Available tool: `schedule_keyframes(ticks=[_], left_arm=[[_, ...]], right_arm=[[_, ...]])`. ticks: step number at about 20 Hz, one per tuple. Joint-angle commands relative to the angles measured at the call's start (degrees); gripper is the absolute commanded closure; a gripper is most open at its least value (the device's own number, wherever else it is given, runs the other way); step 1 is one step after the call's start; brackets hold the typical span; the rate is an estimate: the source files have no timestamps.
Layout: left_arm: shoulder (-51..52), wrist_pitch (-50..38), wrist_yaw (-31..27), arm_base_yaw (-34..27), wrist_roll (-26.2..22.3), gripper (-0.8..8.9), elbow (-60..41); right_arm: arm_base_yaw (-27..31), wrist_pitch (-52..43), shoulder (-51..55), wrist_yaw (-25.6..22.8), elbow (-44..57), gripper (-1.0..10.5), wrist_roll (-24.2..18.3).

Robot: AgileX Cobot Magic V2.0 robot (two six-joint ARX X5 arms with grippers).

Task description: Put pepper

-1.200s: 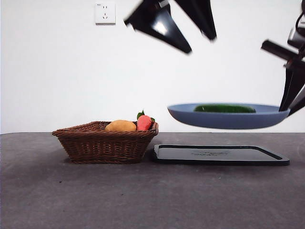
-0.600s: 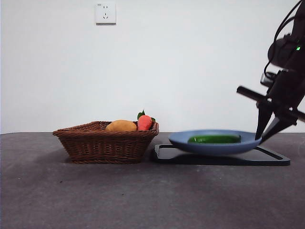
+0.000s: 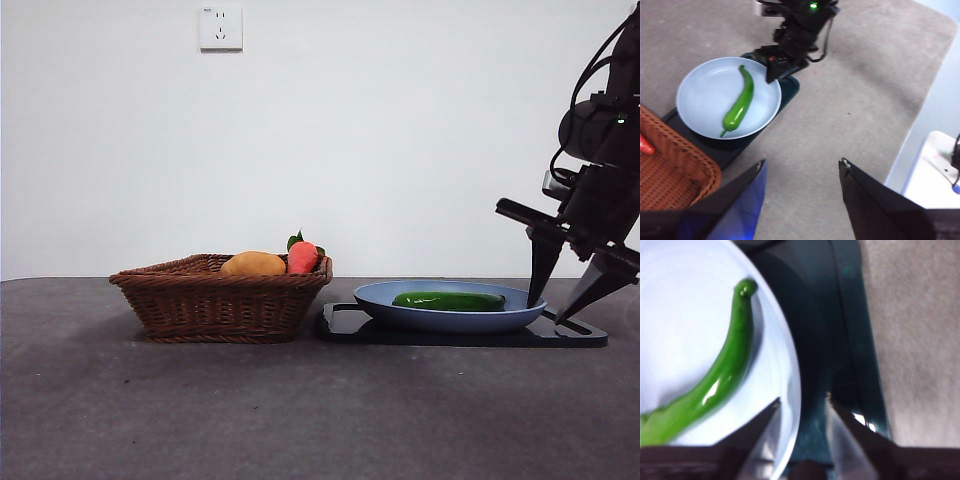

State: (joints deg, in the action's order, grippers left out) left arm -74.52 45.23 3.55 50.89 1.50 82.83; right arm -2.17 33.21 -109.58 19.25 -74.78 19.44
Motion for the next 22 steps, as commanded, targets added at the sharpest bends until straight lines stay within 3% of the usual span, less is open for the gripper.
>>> schedule_keyframes(ticks=[1,5,9,16,18,20,22], left_arm=[[-0.59,0.42,-1.09,0.39,-0.28,5.55,1.01],[-0.59,0.79,-2.19,0.39,-0.26,5.55,1.01],[-0.59,0.92,-2.03,0.39,-0.24,5.55,1.01],[-0.61,1.73,-1.79,0.39,-0.02,5.67,1.01],[-0.61,1.81,-1.81,0.42,0.0,6.85,1.01],[-0.61,1.79,-1.84,0.42,0.0,8.17,1.01],[-0.61,1.79,-1.81,0.42,0.02,8.06,1.01]], right_arm=[[0.26,1.27,4.55,-0.26,-1.05,7.5,-3.3],[-0.42,10.12,17.97,0.17,-1.05,7.5,-8.57],[-4.2,26.25,34.93,0.26,-1.05,7.5,-14.4],[-11.93,38.34,53.81,0.28,-1.05,7.8,-14.8],[-12.68,41.51,55.28,0.26,-1.05,8.7,-15.23],[-12.68,44.68,55.56,0.24,-1.05,9.4,-18.67],[-12.68,45.18,55.49,0.24,-1.03,9.4,-19.96]])
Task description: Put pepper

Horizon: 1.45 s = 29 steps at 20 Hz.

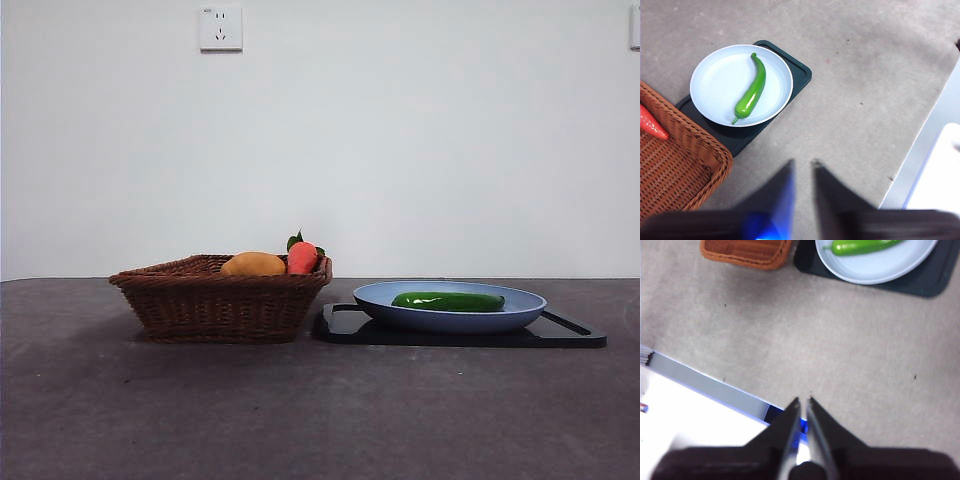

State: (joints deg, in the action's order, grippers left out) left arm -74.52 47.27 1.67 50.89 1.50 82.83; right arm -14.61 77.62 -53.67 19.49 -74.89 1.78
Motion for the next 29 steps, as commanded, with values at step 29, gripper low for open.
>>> schedule_keyframes(ticks=[29], left_arm=[[27.43,-26.1,-7.21,-38.29,-6.23,8.06,-9.55]], right_arm=[[-0.15,0.44,-0.44,-0.33,-0.92,9.4,-1.27]])
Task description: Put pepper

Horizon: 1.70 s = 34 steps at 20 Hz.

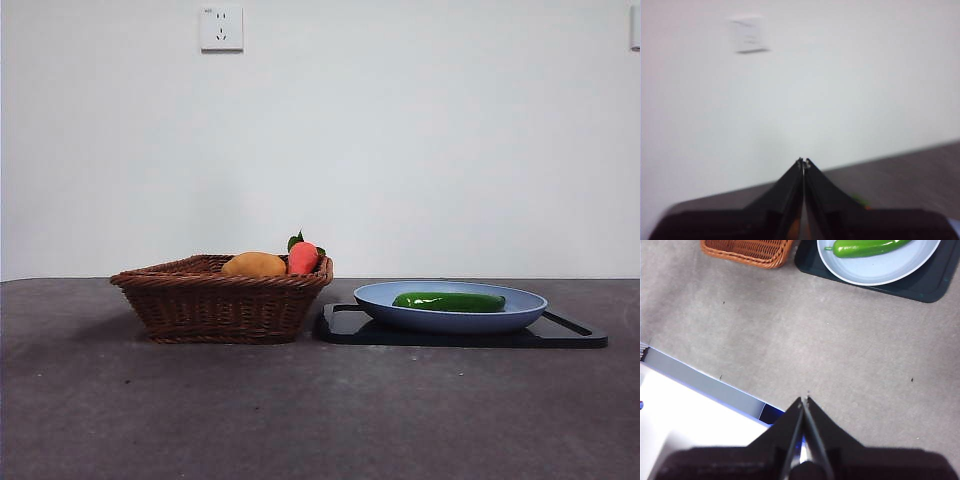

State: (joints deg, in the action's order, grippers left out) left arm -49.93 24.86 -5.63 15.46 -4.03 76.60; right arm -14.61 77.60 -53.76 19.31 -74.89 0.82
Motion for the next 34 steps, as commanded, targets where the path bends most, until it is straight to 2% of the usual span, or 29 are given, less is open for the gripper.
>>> schedule_keyframes(ticks=[1,4,6,10,14,19,23,29,34], left_arm=[[6.62,-8.2,0.07,-5.55,-0.7,8.06,-8.72],[16.39,-21.92,-0.17,-11.67,-0.7,8.06,-25.51],[22.25,-28.06,-0.17,-14.27,-0.68,8.06,-35.89],[32.79,-30.82,-0.2,-16.92,-0.04,8.06,-52.52],[40.46,-30.82,-0.24,-18.51,2.71,8.06,-63.54],[46.18,-30.71,-0.22,-19.37,5.68,8.06,-71.87],[46.66,-30.34,-0.15,-19.37,7.65,8.06,-75.14],[49.88,-21.0,0.04,-19.34,10.08,8.06,-76.19],[49.88,-20.28,-0.09,-19.34,10.05,8.06,-76.19]], right_arm=[[-0.15,0.46,-0.33,-0.15,-0.92,9.4,-0.31],[-0.15,0.46,-0.33,-0.15,-0.92,9.4,-0.31],[-0.15,0.46,-0.33,-0.15,-0.92,9.4,-0.31],[-0.15,0.46,-0.33,-0.15,-0.92,9.4,-0.31],[-0.15,0.46,-0.33,-0.15,-0.92,9.4,-0.31],[-0.15,0.46,-0.33,-0.15,-0.92,9.4,-0.31],[-0.15,0.46,-0.33,-0.15,-0.92,9.4,-0.31],[-0.15,0.46,-0.33,-0.15,-0.92,9.4,-0.31],[-0.15,0.46,-0.33,-0.15,-0.92,9.4,-0.31]])
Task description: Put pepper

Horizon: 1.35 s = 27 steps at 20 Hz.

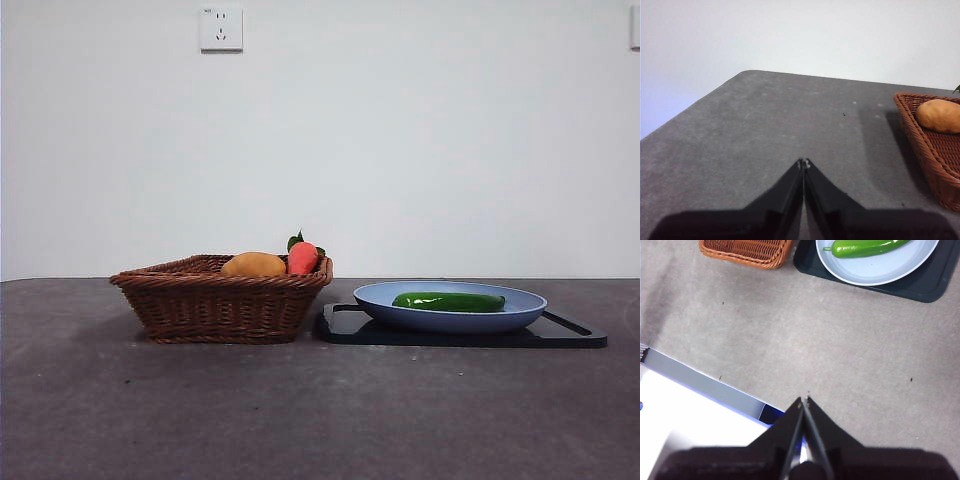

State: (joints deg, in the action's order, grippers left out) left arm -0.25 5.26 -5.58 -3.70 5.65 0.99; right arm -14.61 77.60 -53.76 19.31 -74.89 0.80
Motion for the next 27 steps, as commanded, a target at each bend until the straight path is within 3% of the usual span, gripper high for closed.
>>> schedule_keyframes(ticks=[1,11,13,17,20,25,27], left_arm=[[0.2,-0.74,-0.11,-0.17,0.37,8.06,-0.59],[0.2,-0.76,-0.13,-0.17,0.37,8.06,-0.59],[0.2,-0.76,-0.11,-0.17,0.37,8.06,-0.59],[0.2,-0.81,-0.11,-0.17,0.37,8.06,-0.59],[0.2,-0.85,-0.11,-0.17,0.37,8.06,-0.59],[0.2,-0.85,-0.11,-0.17,0.37,8.06,-0.59],[0.2,-0.85,-0.13,-0.17,0.37,8.05,-0.59]], right_arm=[[-0.15,0.46,-0.33,-0.15,-0.92,9.4,-0.28],[-0.15,0.46,-0.33,-0.13,-0.92,9.4,-0.28],[0.04,-2.47,0.44,-0.98,-0.92,9.4,-3.56],[3.61,-21.24,9.84,-1.2,3.56,9.4,-2.49],[7.63,-36.2,20.24,-1.42,16.85,9.4,0.37],[10.47,-61.02,35.17,-1.84,42.25,9.4,0.22],[10.71,-66.18,38.32,-1.92,48.09,9.4,0.22]])
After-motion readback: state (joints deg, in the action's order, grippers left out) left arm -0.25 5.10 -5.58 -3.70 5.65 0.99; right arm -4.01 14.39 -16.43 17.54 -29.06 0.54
